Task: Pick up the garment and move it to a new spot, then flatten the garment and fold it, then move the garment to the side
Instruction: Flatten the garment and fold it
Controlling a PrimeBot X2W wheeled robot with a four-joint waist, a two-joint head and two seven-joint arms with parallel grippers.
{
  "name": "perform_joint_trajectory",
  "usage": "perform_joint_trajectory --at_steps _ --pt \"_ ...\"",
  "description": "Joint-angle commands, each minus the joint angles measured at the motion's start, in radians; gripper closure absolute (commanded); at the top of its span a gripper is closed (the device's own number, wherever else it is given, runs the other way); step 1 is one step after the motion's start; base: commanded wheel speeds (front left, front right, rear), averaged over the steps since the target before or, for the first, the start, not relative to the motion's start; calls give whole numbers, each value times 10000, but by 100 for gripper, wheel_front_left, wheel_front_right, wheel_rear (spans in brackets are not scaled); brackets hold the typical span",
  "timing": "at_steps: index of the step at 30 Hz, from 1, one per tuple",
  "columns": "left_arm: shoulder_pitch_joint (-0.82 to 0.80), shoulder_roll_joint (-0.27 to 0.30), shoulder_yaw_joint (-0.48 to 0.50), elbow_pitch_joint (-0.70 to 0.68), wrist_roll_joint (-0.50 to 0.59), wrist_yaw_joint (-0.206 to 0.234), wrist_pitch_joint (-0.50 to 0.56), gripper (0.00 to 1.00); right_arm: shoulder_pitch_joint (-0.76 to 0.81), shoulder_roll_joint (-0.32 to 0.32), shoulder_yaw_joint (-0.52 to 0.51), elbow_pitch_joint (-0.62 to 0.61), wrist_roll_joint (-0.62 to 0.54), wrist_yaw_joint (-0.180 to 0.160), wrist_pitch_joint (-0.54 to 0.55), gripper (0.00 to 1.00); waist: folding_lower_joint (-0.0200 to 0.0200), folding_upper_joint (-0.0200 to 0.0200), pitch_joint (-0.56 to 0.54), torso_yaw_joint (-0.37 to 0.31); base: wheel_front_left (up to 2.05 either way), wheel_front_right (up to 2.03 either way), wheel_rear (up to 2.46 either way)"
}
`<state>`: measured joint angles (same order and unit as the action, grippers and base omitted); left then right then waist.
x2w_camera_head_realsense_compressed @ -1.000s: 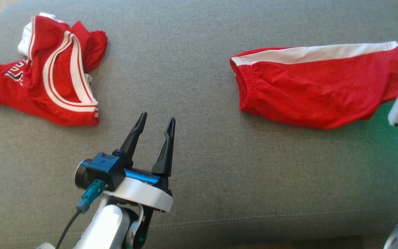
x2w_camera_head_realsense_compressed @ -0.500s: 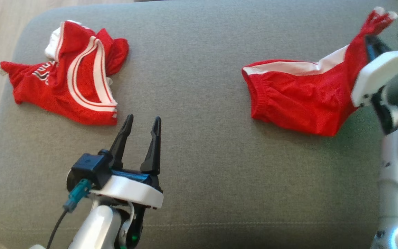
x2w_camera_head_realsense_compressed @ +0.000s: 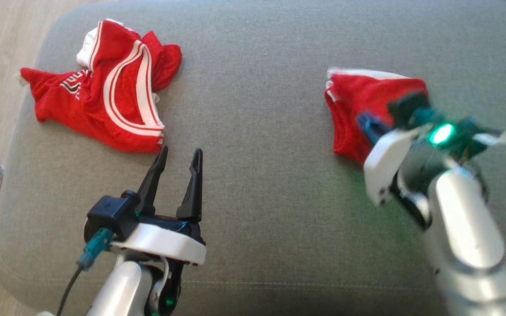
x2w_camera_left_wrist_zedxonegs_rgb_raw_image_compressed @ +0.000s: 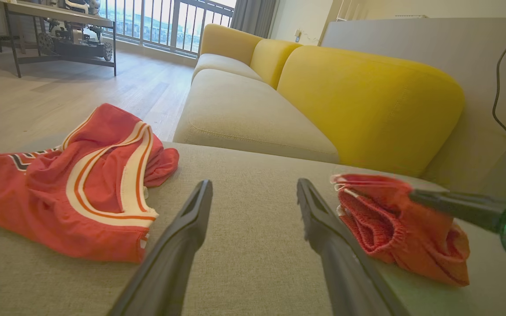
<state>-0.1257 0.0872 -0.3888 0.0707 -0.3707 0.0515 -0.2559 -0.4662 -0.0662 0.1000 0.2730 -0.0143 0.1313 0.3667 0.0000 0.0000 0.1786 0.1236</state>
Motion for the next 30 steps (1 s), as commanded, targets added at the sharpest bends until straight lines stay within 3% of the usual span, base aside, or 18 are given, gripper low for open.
perform_joint_trajectory --at_steps 1,2,3,4,11,19,30 --pt "-184 -33 403 -300 77 -63 -59 0 -126 154 239 -311 117 -6 -65 100 0 0 0 24 0 0 0" --pt "-197 -50 417 -288 79 -83 -59 0 19 155 363 -199 241 -6 -152 82 0 0 -9 48 0 0 0" --pt "-209 -65 430 -275 86 -101 -59 0 151 156 470 -101 363 -6 -257 4 0 0 -18 73 0 0 0" --pt "-221 -81 442 -269 100 -115 -59 0 265 157 548 -50 511 -6 -402 0 0 0 -27 99 0 0 0" --pt "-12 -159 539 -437 325 -94 -59 0 1279 158 527 -1040 1466 -6 -1719 0 0 0 -257 121 0 0 0" --pt "729 -203 1215 -925 676 277 -59 0 2060 159 -663 -1290 1676 -6 -3708 0 0 0 -894 -427 0 0 0" --pt "1836 -287 2108 -1688 1221 543 -59 0 3266 160 -1138 -1003 581 -6 -6045 0 0 0 -1640 -850 0 0 0"
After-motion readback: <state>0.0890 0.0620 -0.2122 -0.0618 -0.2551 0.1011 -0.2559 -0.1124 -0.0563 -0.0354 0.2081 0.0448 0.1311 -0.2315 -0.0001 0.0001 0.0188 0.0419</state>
